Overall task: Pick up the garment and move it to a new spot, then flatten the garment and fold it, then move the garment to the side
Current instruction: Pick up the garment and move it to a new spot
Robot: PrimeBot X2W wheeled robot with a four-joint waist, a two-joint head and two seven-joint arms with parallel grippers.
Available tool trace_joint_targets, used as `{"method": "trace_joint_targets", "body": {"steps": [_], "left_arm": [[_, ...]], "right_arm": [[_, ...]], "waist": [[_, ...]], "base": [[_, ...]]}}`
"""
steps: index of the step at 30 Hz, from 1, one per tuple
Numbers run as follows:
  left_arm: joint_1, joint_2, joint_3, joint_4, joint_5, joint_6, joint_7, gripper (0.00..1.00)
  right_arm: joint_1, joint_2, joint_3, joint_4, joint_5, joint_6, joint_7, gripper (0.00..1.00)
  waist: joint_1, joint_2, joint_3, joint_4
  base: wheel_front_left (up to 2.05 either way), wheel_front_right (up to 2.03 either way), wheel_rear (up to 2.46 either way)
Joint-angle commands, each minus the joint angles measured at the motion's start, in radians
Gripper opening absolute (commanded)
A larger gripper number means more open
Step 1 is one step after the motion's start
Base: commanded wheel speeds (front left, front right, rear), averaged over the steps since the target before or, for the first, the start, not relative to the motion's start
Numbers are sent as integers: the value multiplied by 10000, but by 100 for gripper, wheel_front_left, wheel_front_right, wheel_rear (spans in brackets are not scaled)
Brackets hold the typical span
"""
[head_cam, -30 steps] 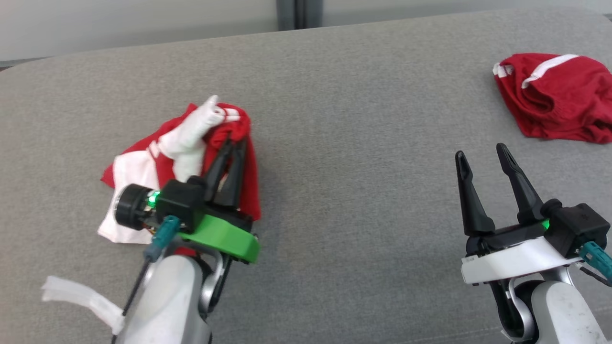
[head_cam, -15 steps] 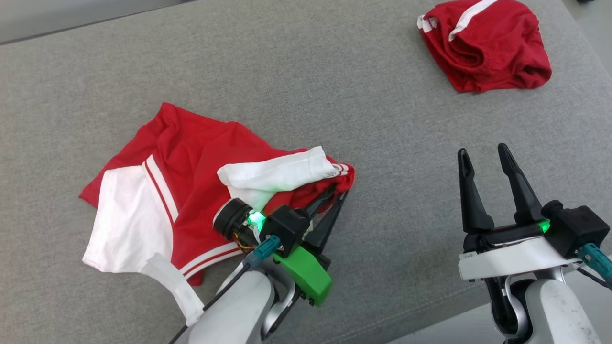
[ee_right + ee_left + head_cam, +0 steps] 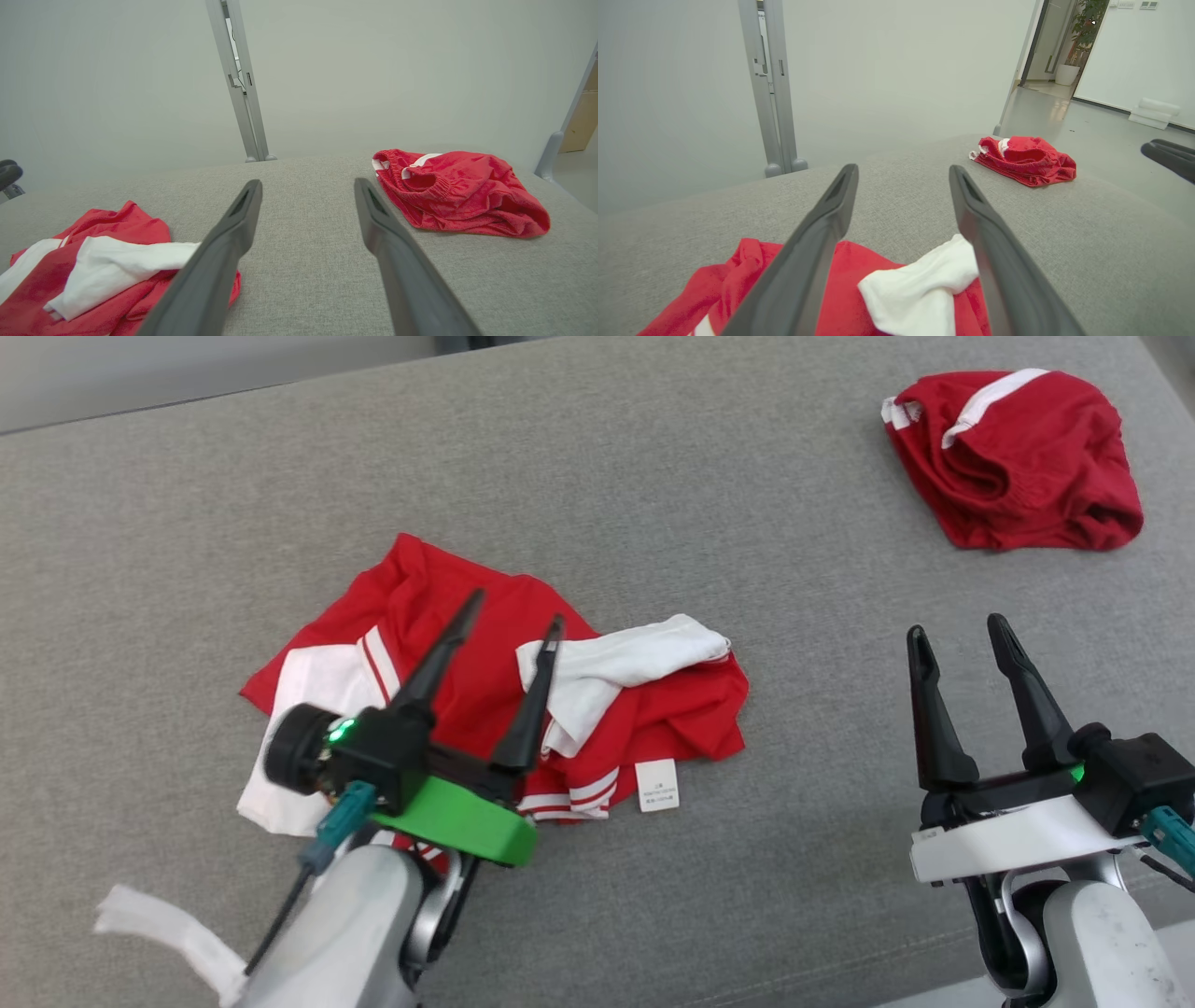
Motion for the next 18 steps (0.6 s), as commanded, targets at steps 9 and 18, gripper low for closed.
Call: {"method": "trace_joint_targets", "body": {"steps": [9,18], "left_arm": [[1500,1049,1905,-345,-570,1117,-155,100],[2567,1492,2474,-512,-480,1346,-161,100]], "right_arm": [[479,-123,-43,-186,-168,-13,421,100],[984,-138,-84,-176,-252,-14,747,100]], "waist": [[0,0,-1169,1519],[0,0,-1771,1649]], "base": [[0,0,0],[0,0,0]]}}
